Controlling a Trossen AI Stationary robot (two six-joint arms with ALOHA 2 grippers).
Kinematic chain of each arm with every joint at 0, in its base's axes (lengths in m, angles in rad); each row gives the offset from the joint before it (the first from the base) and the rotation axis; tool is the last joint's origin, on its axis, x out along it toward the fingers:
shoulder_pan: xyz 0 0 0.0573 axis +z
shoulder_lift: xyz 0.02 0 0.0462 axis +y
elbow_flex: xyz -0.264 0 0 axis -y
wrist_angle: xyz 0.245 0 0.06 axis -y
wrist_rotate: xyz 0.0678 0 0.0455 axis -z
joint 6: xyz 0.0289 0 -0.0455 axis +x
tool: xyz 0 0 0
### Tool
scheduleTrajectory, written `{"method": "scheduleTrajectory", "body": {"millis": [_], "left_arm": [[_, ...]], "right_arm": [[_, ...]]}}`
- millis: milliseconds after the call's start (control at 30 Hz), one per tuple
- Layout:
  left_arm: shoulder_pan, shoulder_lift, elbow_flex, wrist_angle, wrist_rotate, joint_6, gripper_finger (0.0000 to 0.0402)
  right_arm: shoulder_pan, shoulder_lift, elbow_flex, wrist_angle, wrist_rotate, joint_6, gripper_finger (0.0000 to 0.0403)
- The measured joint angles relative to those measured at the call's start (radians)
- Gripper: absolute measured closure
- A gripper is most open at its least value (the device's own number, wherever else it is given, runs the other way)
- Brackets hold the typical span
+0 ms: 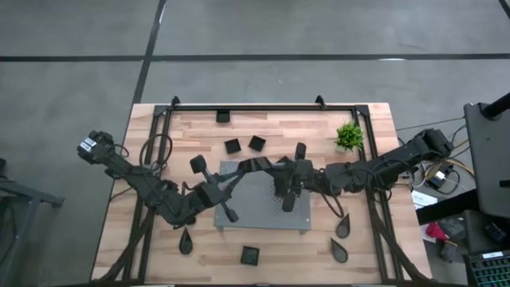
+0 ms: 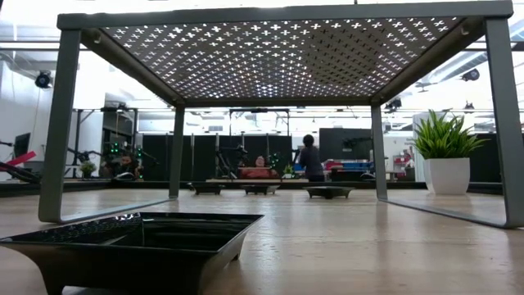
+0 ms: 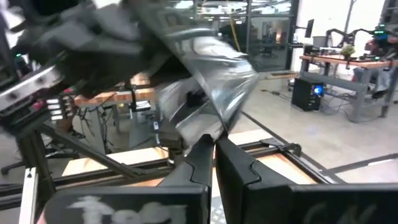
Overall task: Pick & Place Mini shaped plates
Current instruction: Stack the black distorted square plate on top of the black distorted square plate on the shelf
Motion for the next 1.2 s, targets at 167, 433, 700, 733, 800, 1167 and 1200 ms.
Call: {"method": "scheduleTrajectory", "body": {"millis": [167,433,700,733,800,1167,1200], "left_arm": [[-0.015,0.003,-0.001,-0.005,0.010,-0.009,0.0360],[-0.013,0.003,-0.002,0.000,0.043,-0.012,0.0305],[-0.025,0.002,-0.002,-0.044,0.059,-0.049,0.0255],[-0.025,0.002,-0.002,-0.048,0.064,-0.059,0.0252],[-0.025,0.002,-0.005,-0.051,0.070,-0.084,0.0249],[-0.033,0.001,-0.130,0.020,0.168,-0.132,0.0250],[-0.032,0.001,-0.154,0.068,0.204,-0.119,0.0250]], "right_arm": [[0.000,-0.054,0.002,-0.059,-0.006,0.034,0.0395],[-0.001,-0.102,0.002,-0.184,-0.015,0.119,0.0395],[-0.021,-0.112,0.125,-0.590,-0.038,0.308,0.0395],[-0.025,-0.112,0.150,-0.654,-0.055,0.339,0.0395],[-0.035,-0.109,0.196,-0.758,-0.103,0.391,0.0395],[-0.150,-0.108,0.374,-1.255,-0.443,0.736,0.0394],[-0.163,-0.108,0.376,-1.275,-0.473,0.763,0.0394]]}}
